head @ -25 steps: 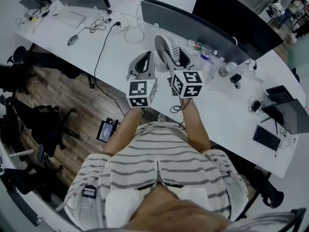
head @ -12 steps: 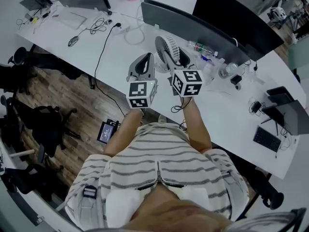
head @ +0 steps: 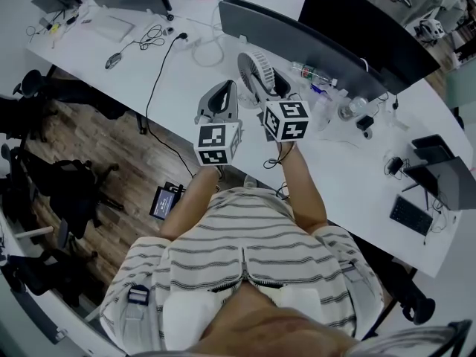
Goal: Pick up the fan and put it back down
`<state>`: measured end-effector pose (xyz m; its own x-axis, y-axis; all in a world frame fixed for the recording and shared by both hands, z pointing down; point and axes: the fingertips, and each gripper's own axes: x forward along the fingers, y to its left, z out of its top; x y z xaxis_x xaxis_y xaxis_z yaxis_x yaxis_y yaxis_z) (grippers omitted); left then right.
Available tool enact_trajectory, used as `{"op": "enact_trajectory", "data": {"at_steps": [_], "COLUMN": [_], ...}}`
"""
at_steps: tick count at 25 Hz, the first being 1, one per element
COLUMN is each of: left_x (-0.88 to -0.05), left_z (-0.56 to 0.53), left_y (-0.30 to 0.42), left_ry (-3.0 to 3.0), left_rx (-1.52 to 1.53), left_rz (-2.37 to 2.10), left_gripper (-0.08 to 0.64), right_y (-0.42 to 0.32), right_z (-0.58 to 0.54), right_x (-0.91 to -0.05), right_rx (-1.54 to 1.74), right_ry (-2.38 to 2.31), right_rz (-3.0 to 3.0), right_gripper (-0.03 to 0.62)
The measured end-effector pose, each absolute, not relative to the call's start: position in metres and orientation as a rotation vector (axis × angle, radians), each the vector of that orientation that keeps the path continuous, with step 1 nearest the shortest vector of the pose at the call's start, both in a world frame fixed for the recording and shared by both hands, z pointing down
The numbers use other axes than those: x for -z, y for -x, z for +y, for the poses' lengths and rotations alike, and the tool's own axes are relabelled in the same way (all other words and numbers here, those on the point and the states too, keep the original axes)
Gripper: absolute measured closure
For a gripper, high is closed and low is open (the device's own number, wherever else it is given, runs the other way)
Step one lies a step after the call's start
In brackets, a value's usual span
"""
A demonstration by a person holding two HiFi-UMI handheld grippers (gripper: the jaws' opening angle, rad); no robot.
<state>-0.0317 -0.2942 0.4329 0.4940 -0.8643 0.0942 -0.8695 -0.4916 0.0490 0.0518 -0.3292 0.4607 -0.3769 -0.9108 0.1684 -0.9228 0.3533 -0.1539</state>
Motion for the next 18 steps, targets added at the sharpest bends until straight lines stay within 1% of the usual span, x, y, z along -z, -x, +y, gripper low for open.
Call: {"op": "enact_trajectory", "data": {"at_steps": [18], "left_x": [-0.444], "left_z": [-0.301], "left_y": [0.038], "left_ry": [-2.599], "left_rx": [-0.123], "left_rz": [-1.565], "left_gripper": [0.552], "right_y": [-0.049], "right_z": [-0.366], "right_x": [-0.502], "right_rx": [-0.381], "right_ry": [-1.606], "right_rz": [-2.510], "right_gripper": [0.367]}}
